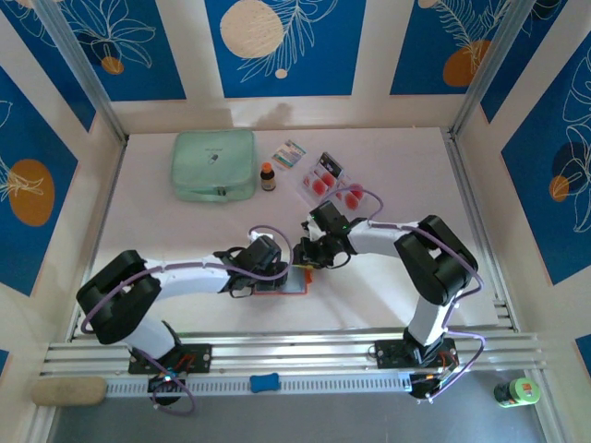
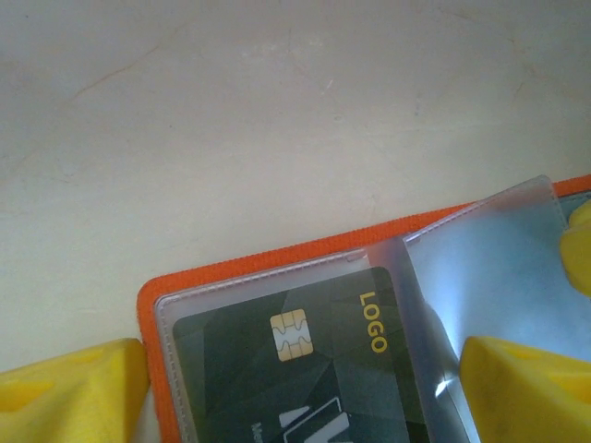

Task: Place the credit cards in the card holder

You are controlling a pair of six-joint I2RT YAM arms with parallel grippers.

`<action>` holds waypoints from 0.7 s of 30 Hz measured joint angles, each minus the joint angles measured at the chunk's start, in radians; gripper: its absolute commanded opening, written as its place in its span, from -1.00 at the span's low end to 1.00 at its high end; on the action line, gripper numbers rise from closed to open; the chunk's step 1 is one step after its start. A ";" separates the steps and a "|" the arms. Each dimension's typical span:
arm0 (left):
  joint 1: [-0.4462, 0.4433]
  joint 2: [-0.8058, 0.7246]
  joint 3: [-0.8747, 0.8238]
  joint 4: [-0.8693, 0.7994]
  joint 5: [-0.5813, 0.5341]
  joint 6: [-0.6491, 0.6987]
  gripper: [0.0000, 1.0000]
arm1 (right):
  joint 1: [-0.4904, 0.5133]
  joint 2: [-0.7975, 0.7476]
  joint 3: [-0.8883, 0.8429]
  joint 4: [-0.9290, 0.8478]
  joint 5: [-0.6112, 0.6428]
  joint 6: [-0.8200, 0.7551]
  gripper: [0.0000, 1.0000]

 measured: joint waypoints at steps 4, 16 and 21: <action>0.000 -0.004 -0.005 0.006 0.000 0.000 0.74 | 0.001 0.010 0.002 0.018 -0.019 0.004 -0.40; 0.000 -0.035 -0.015 0.001 -0.005 0.000 0.85 | 0.004 0.014 0.016 0.020 -0.071 0.023 -0.39; 0.000 -0.132 -0.015 -0.048 -0.034 0.004 0.95 | 0.008 -0.039 0.025 -0.006 -0.075 0.032 -0.33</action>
